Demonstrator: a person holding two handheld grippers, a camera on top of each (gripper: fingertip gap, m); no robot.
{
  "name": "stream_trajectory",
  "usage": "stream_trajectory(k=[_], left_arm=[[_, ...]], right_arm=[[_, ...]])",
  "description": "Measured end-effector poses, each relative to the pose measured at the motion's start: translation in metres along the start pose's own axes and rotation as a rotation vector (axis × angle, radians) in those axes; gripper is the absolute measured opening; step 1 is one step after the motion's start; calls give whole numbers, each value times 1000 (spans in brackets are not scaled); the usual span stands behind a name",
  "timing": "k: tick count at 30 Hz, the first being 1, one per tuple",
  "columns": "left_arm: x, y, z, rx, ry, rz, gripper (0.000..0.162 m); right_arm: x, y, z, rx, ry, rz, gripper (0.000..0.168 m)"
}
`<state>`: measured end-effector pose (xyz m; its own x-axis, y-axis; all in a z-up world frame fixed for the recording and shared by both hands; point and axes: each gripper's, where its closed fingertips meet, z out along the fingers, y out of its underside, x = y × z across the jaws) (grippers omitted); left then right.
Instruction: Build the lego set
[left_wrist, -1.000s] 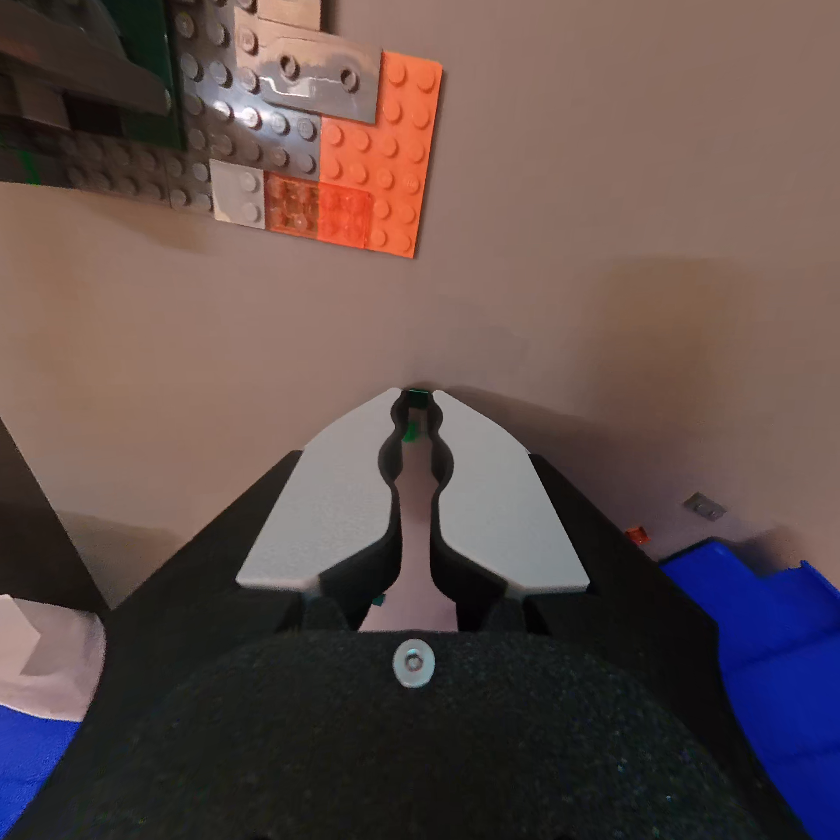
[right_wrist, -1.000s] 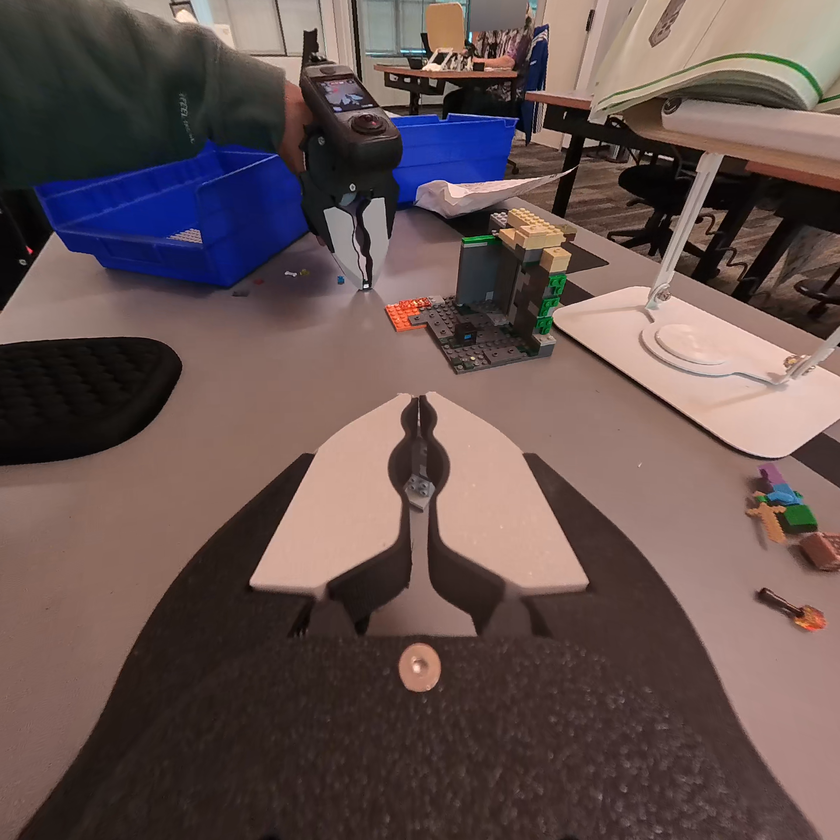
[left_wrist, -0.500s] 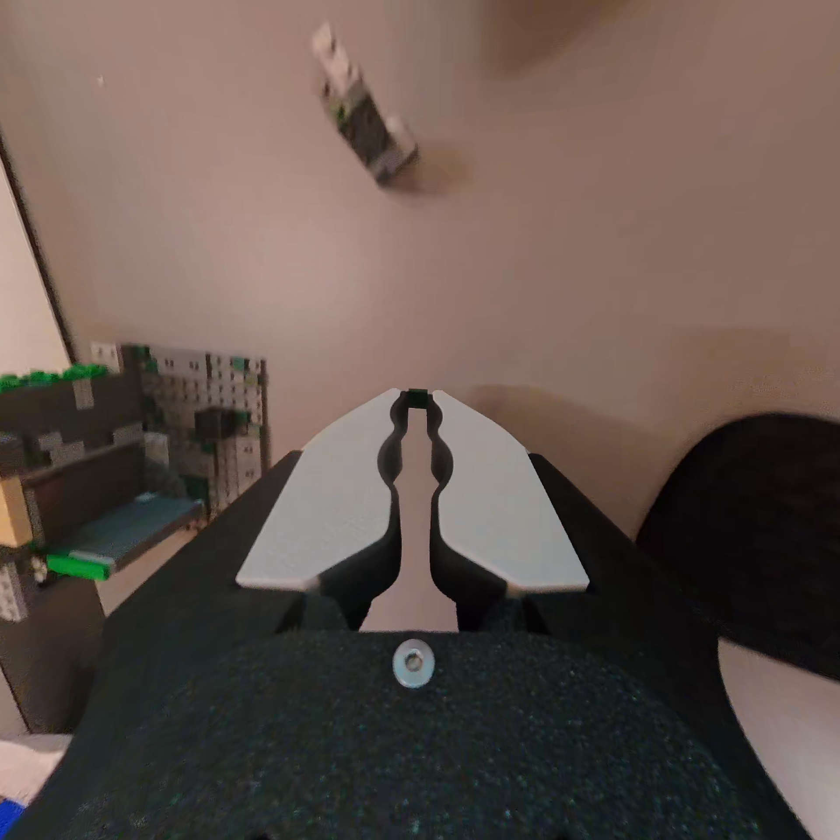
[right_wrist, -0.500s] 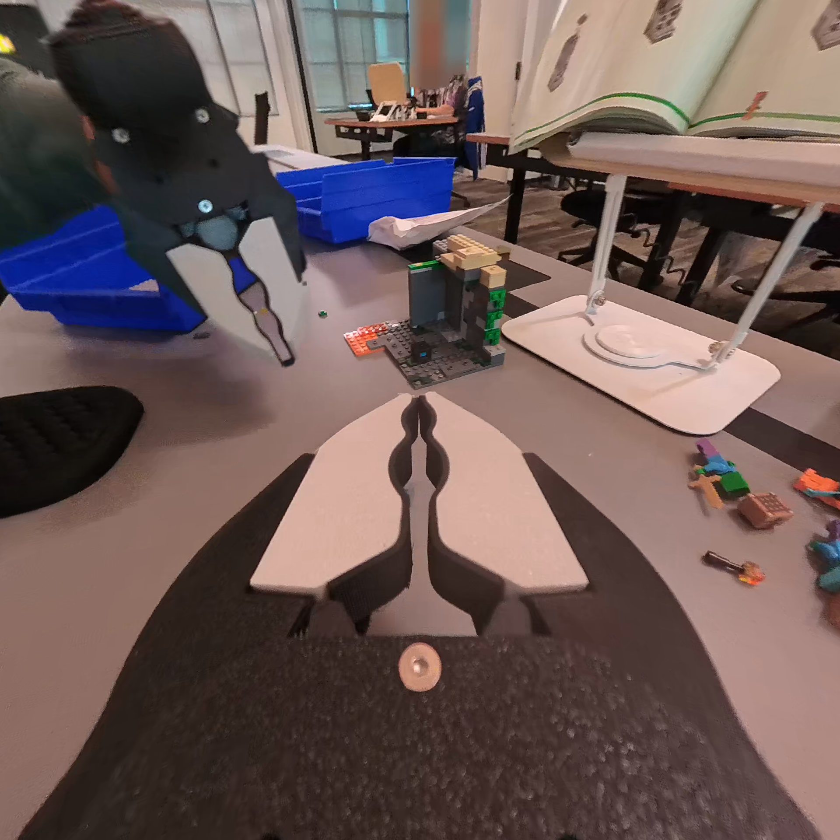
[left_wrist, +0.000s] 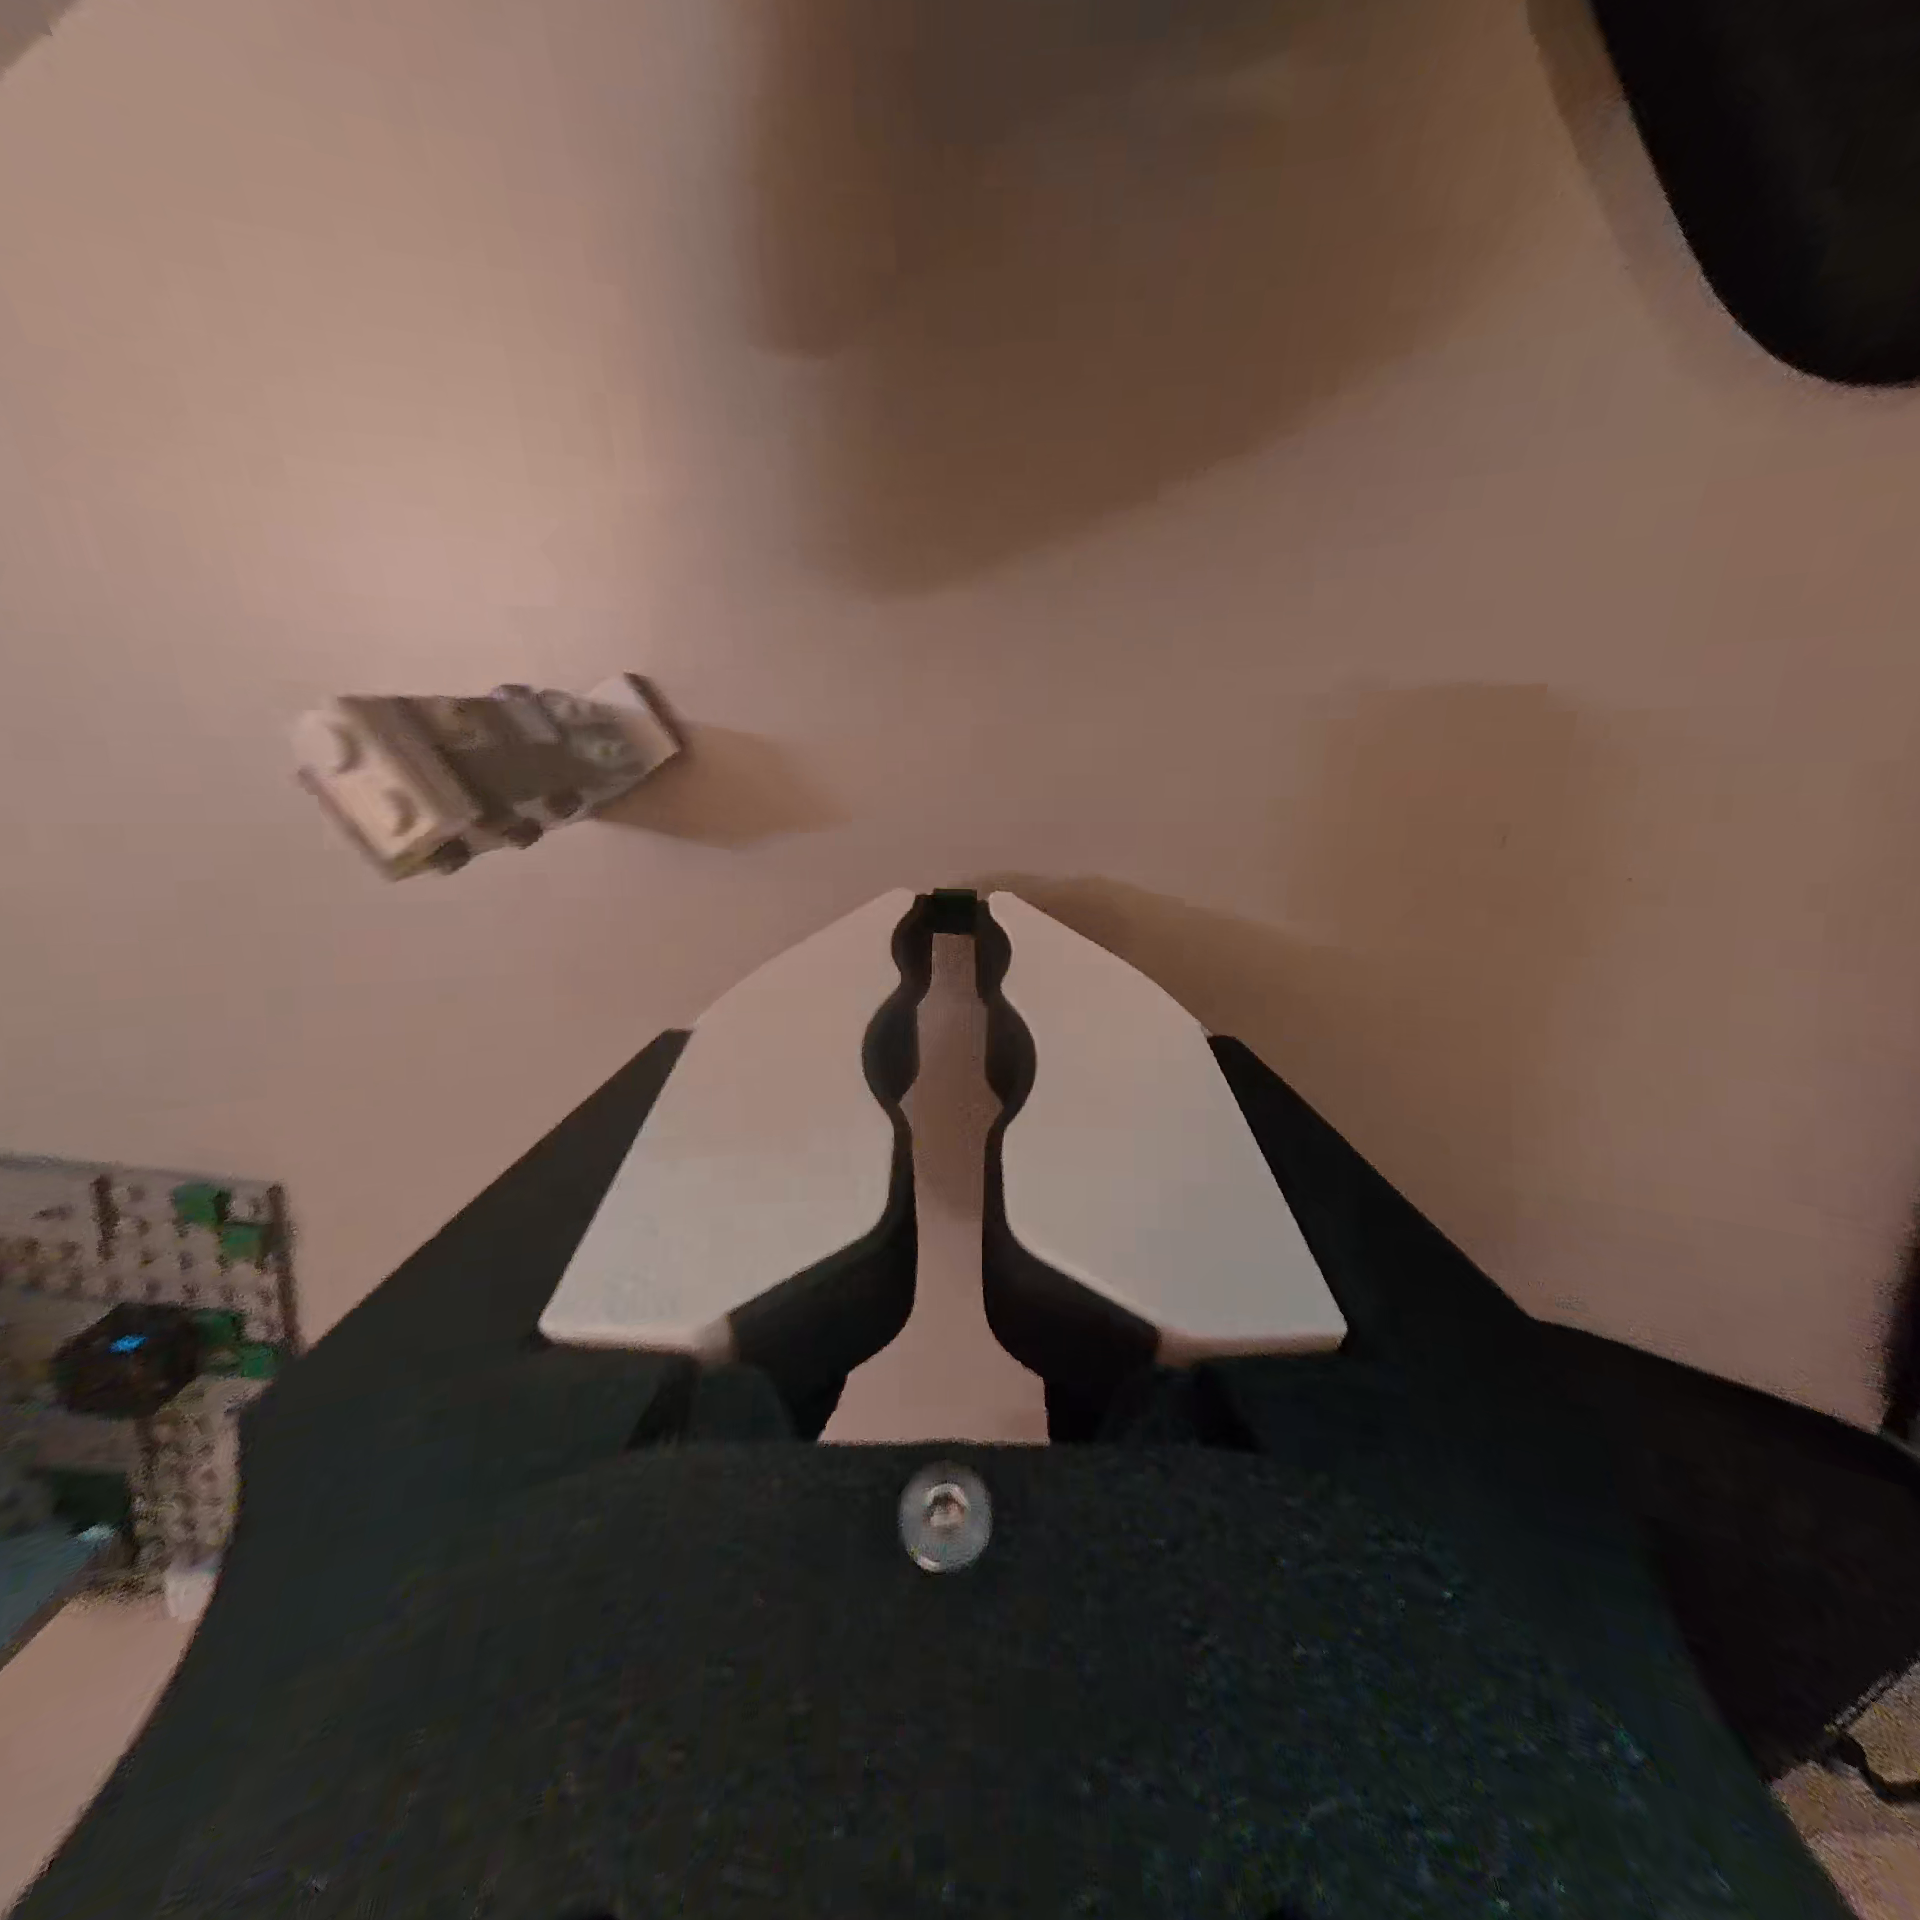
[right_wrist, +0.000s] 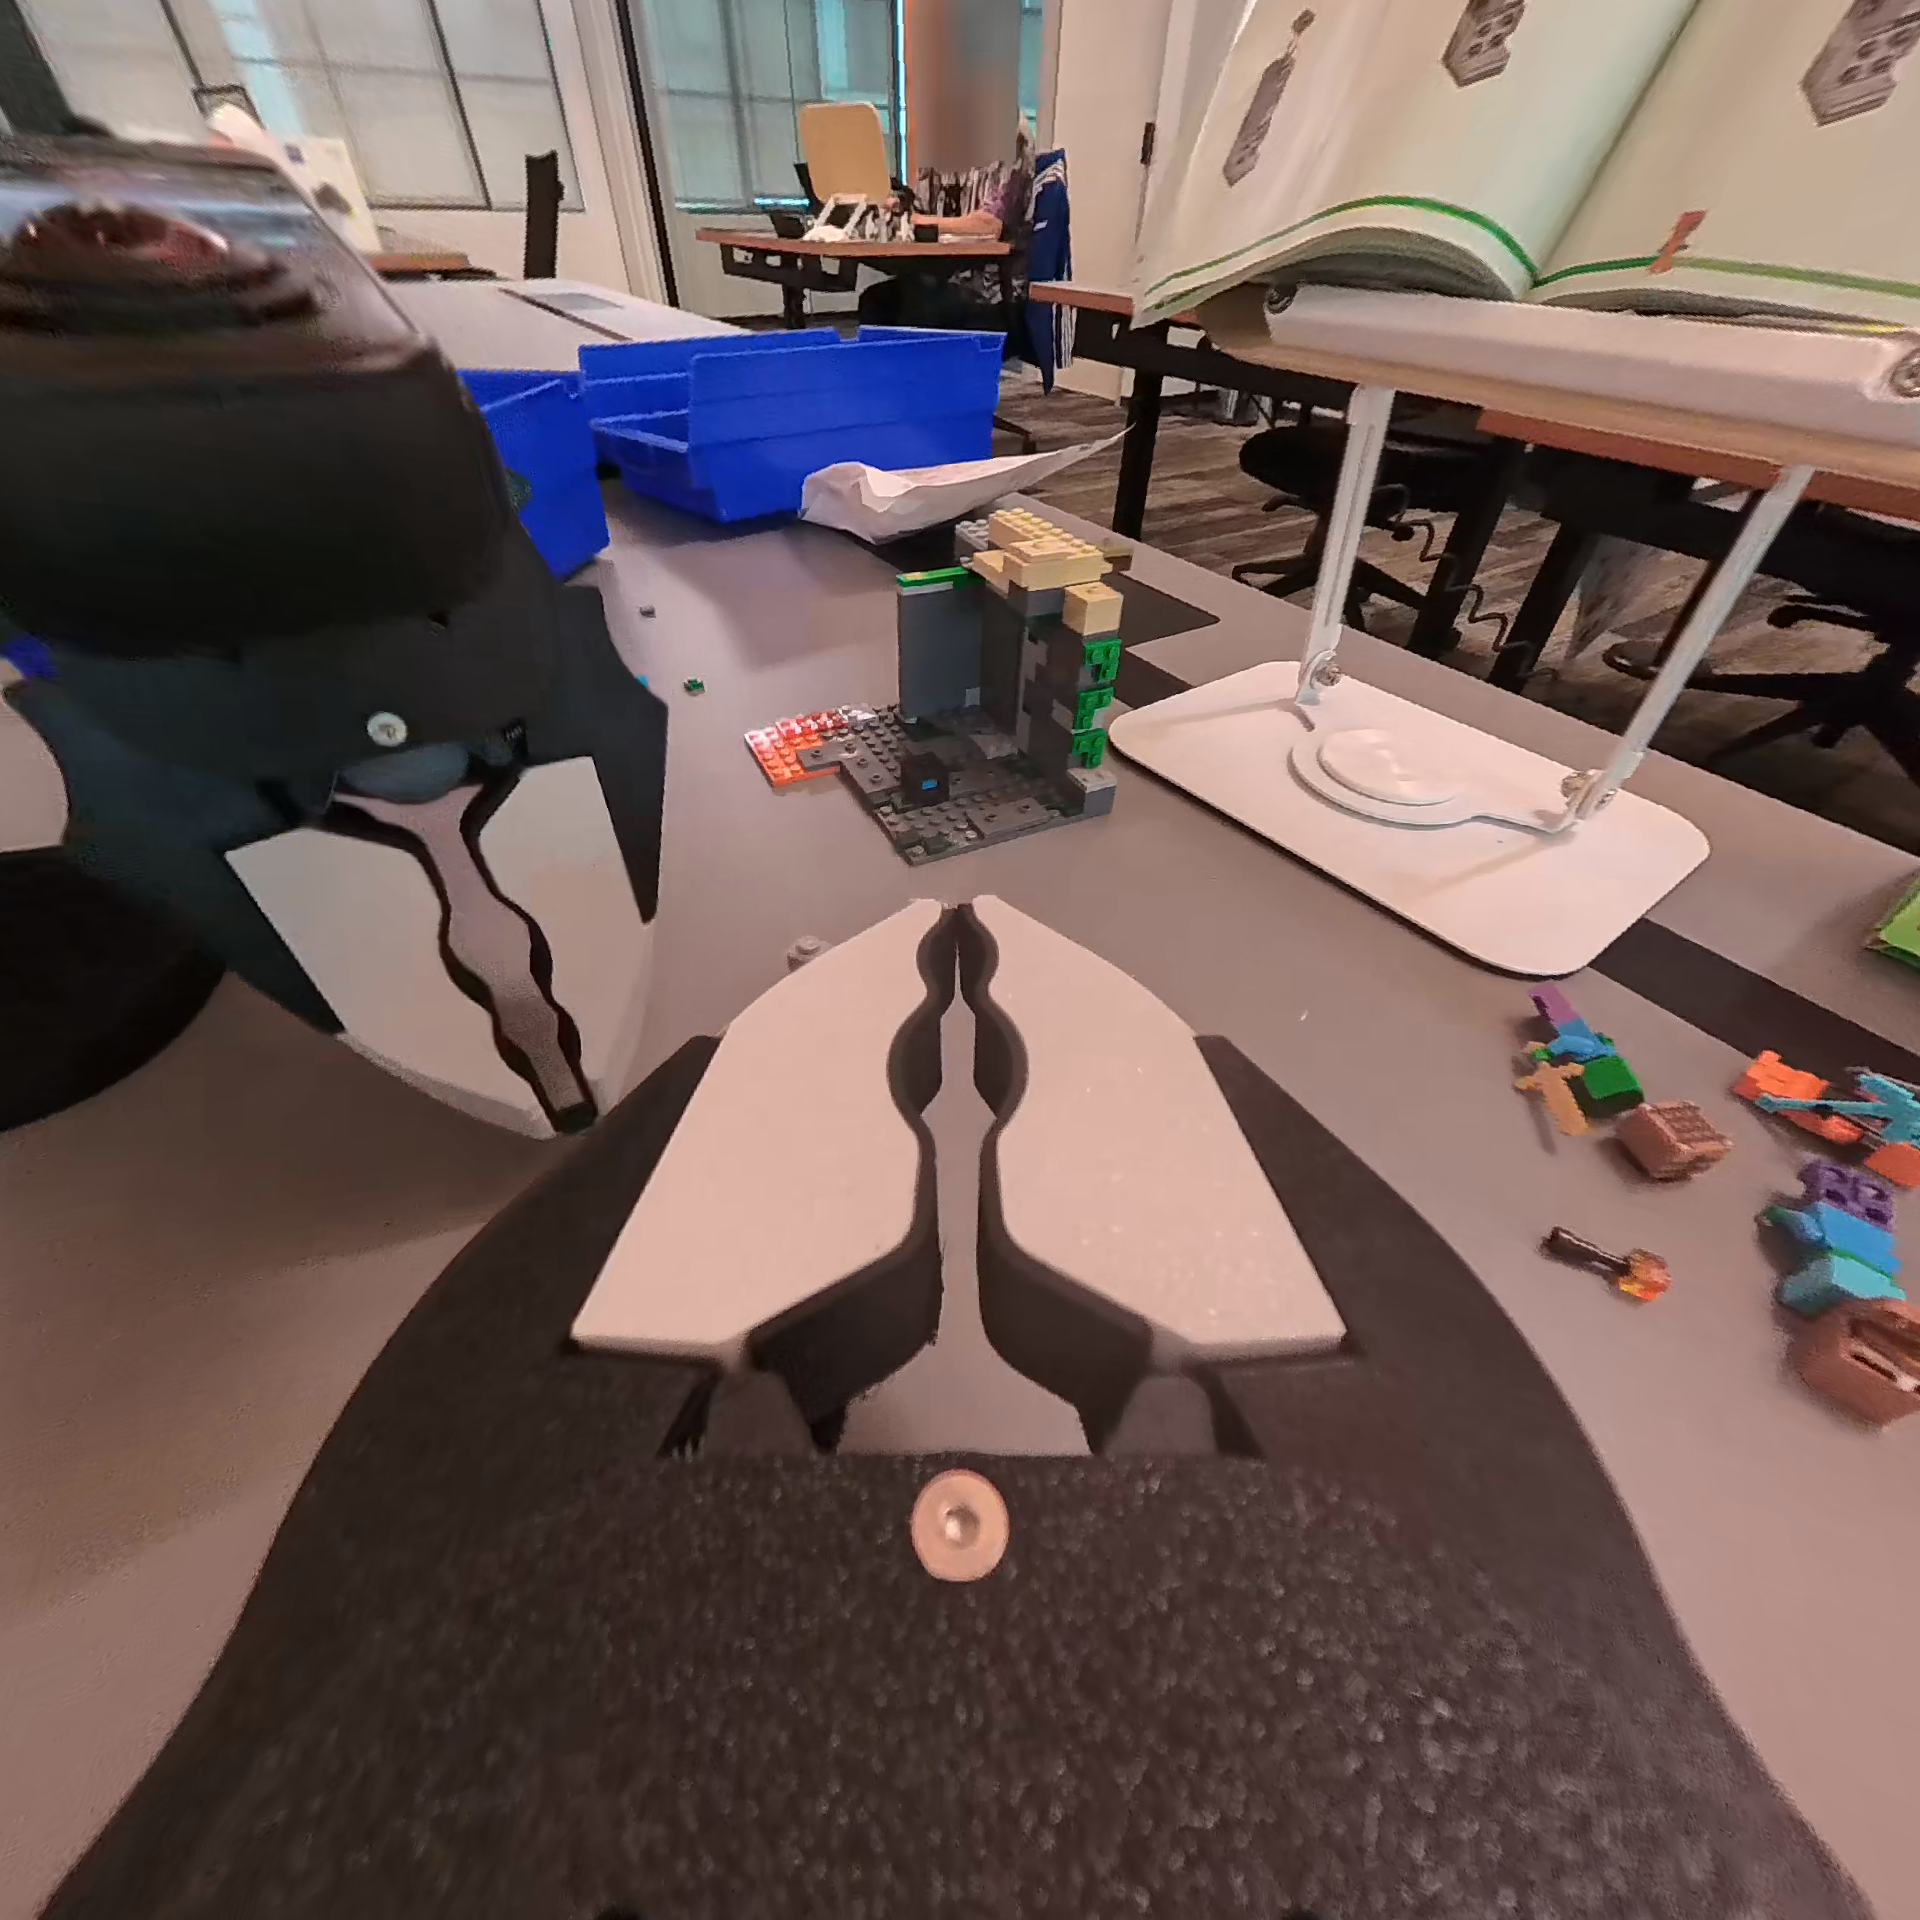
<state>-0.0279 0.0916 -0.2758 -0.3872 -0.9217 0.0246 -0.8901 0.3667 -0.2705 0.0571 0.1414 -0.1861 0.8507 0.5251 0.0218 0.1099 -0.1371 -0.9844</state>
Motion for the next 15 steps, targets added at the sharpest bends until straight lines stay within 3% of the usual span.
stream_trajectory(k=[5,15], left_arm=[[7,-1,16,-4,45,-11,7],[7,5,5,70,36,-34,16]], right_arm=[[-1,6,2,-20,-2,-11,0],[0,11,3,-32,8,-12,0]])
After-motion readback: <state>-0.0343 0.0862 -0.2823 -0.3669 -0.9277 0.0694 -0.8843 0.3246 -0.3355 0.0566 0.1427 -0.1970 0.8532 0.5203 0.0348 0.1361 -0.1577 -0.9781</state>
